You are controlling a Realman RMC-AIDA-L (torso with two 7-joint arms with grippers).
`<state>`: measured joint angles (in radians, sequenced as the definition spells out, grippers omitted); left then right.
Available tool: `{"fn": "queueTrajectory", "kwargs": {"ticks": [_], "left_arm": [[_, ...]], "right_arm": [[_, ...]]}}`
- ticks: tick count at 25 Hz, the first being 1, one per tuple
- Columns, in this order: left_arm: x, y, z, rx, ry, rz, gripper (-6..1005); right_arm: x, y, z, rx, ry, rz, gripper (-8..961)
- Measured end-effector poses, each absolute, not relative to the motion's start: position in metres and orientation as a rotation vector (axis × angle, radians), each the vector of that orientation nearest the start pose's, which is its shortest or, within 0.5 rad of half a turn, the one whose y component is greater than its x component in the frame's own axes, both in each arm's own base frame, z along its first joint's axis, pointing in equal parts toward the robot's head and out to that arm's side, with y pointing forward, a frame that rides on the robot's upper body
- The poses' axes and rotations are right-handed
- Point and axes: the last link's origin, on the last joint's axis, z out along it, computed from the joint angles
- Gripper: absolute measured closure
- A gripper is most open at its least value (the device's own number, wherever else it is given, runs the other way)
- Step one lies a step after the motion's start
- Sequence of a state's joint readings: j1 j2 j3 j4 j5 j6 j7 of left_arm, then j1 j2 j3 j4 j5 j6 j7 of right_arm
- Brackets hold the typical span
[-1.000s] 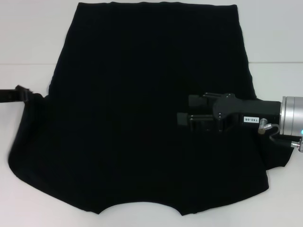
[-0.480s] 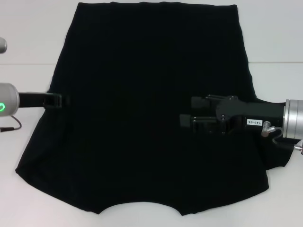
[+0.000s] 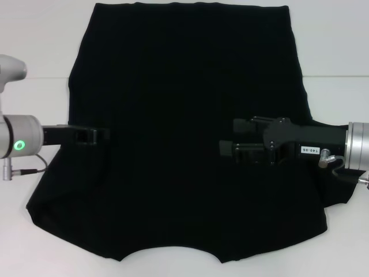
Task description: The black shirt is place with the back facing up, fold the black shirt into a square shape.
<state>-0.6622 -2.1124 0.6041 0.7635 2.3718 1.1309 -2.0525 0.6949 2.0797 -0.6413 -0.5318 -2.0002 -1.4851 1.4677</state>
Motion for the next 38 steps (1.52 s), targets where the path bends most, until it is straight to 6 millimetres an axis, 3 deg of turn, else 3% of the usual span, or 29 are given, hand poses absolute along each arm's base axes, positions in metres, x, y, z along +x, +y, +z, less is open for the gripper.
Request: {"fn": "queueTrajectory", "kwargs": {"ticks": [7, 12, 15, 18, 23, 24, 26, 31, 38], "left_arm": [[-0.266, 0.399, 0.014, -2.292, -1.280, -0.415, 887], [-0.248, 0.387, 0.023, -2.460, -1.238, -0.552, 673], [-0.229, 0.368, 0.021, -2.657, -1.030, -0.742, 607], [-0.220, 0.352, 0.006, -2.767, -0.787, -0.857, 540], [-0.218, 0.336, -0.029, -2.839, -0.487, -0.833, 430], [-0.218, 0.333, -0.035, -2.849, -0.439, -0.809, 362], [-0.220, 0.329, -0.044, -2.865, -0.371, -0.763, 226], [-0.220, 0.326, -0.053, -2.905, -0.328, -0.708, 51], [-0.217, 0.325, -0.057, -2.940, -0.293, -0.679, 50]], "right_arm": [[0.223, 0.373, -0.009, -2.679, 0.732, 0.806, 69], [0.238, 0.389, 0.019, -2.542, 0.939, 0.785, 70], [0.257, 0.399, 0.046, -2.417, 1.158, 0.733, 71], [0.278, 0.399, 0.073, -2.309, 1.391, 0.658, 80], [0.309, 0.383, 0.101, -2.165, 1.641, 0.486, 94], [0.315, 0.380, 0.104, -2.134, 1.682, 0.442, 97], [0.323, 0.374, 0.107, -2.089, 1.744, 0.365, 102], [0.334, 0.365, 0.102, -2.054, 1.816, 0.248, 117], [0.335, 0.367, 0.081, -2.061, 1.859, 0.158, 137]]}}
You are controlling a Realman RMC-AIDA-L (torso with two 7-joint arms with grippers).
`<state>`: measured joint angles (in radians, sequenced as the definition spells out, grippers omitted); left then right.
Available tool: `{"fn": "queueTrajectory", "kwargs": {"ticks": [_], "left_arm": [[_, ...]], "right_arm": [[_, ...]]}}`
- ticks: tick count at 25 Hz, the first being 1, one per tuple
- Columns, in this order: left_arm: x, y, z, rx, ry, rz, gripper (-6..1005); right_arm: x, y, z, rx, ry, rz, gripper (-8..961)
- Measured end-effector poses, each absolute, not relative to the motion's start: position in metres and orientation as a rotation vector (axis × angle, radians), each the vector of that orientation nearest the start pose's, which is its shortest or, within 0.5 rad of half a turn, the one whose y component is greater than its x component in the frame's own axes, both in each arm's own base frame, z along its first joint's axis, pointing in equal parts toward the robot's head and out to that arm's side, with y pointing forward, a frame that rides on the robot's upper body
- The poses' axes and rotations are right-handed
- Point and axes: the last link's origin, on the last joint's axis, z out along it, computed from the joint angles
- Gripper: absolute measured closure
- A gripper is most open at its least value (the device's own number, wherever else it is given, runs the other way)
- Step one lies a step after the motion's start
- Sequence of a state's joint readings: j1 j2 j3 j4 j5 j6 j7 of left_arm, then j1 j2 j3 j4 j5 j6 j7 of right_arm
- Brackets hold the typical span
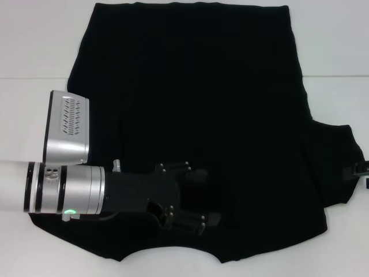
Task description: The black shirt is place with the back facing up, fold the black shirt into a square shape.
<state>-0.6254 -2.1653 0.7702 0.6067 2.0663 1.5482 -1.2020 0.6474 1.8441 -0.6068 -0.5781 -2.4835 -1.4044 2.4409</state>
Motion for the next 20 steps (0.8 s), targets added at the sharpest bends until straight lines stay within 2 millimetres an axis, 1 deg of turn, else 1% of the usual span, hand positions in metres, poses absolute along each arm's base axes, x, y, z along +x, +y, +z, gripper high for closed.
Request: {"fn": "queueTrajectory", "kwargs": {"ticks": [6, 18, 20], "left_arm": [[-0.217, 0.327, -0.057, -2.936, -0.287, -0.670, 51], [-0.217, 0.328, -0.056, -2.929, -0.290, -0.663, 50], [-0.218, 0.329, -0.056, -2.926, -0.291, -0.662, 50]], "right_arm": [[0.335, 0.367, 0.069, -2.059, 1.873, 0.137, 154], [0.334, 0.378, 0.054, -2.021, 1.816, 0.158, 188], [0.334, 0.378, 0.054, -2.017, 1.813, 0.160, 236]]}}
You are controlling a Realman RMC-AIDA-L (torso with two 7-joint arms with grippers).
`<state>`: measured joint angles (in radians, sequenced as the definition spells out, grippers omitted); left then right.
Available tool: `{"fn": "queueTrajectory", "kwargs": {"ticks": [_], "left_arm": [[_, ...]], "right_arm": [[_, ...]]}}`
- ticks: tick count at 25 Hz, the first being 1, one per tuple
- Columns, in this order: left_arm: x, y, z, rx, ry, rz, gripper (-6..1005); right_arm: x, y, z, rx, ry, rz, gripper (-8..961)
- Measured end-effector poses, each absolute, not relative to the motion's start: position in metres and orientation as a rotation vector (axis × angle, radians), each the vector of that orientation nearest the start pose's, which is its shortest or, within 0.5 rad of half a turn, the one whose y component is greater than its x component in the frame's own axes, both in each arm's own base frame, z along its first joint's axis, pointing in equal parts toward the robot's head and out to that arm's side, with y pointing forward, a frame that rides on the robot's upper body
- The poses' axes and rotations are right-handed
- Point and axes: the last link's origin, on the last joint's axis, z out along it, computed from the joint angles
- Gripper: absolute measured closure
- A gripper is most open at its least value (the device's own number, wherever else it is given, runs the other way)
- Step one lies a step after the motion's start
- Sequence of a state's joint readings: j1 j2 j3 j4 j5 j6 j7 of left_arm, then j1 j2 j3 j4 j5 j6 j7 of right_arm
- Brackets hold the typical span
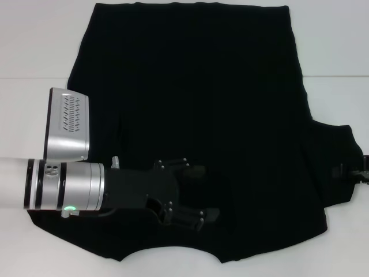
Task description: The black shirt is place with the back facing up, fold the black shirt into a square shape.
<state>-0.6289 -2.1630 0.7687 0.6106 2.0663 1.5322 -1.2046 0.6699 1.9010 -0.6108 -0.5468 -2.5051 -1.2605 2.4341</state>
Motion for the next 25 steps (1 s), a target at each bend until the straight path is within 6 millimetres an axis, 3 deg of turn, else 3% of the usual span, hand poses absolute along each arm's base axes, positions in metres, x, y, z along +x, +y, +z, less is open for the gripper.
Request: {"fn": "queueTrajectory", "kwargs": {"ticks": [8, 11, 16, 25], "left_arm": [[-0.218, 0.330, -0.056, -2.924, -0.294, -0.657, 50], [-0.218, 0.330, -0.055, -2.922, -0.299, -0.661, 50], [-0.217, 0.329, -0.055, -2.925, -0.323, -0.673, 50], [-0.216, 0.328, -0.057, -2.928, -0.362, -0.691, 50]], "right_arm": [[0.336, 0.376, 0.054, -2.009, 1.818, 0.165, 426], [0.338, 0.375, 0.055, -2.005, 1.814, 0.170, 671], [0.344, 0.376, 0.061, -1.991, 1.780, 0.188, 898], [0.353, 0.374, 0.075, -1.985, 1.698, 0.258, 941]]}}
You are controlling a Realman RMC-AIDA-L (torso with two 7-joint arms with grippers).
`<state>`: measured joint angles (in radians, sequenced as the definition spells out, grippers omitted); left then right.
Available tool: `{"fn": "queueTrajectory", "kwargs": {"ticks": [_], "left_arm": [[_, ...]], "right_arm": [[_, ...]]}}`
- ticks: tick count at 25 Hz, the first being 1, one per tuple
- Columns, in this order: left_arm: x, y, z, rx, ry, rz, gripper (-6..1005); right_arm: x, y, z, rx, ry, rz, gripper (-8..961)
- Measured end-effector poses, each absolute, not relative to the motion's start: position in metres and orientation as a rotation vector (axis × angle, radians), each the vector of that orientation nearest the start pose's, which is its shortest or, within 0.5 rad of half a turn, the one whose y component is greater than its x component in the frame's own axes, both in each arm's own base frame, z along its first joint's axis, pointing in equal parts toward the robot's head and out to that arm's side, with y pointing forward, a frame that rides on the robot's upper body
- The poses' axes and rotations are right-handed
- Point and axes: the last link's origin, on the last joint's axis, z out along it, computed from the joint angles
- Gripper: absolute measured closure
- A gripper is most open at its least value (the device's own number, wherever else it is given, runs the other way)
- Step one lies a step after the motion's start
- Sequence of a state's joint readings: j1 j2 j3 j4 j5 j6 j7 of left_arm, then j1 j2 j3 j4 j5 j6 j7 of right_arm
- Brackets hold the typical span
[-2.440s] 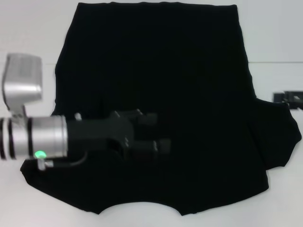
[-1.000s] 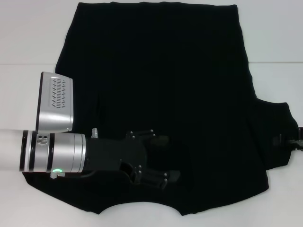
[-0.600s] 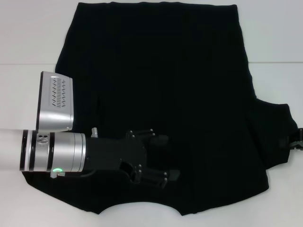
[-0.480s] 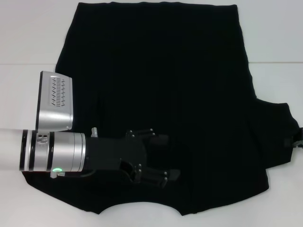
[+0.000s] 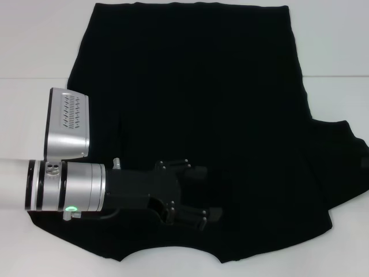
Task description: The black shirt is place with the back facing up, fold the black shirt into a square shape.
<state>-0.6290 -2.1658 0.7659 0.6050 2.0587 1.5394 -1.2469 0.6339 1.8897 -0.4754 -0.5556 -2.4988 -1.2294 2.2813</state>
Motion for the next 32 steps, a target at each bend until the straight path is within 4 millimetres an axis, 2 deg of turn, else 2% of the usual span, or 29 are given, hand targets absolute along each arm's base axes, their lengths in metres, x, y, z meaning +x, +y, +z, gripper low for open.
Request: {"fn": "queueTrajectory", "kwargs": {"ticks": [20, 28, 32], "left_arm": [[-0.215, 0.329, -0.057, -2.924, -0.401, -0.692, 51], [-0.214, 0.329, -0.057, -2.925, -0.401, -0.691, 51], [-0.214, 0.330, -0.057, -2.925, -0.406, -0.692, 51]], "right_arm": [[0.354, 0.385, 0.081, -1.983, 1.587, 0.247, 941], [0.350, 0.389, 0.082, -1.989, 1.568, 0.243, 941], [0.342, 0.394, 0.081, -2.016, 1.562, 0.255, 941]]}}
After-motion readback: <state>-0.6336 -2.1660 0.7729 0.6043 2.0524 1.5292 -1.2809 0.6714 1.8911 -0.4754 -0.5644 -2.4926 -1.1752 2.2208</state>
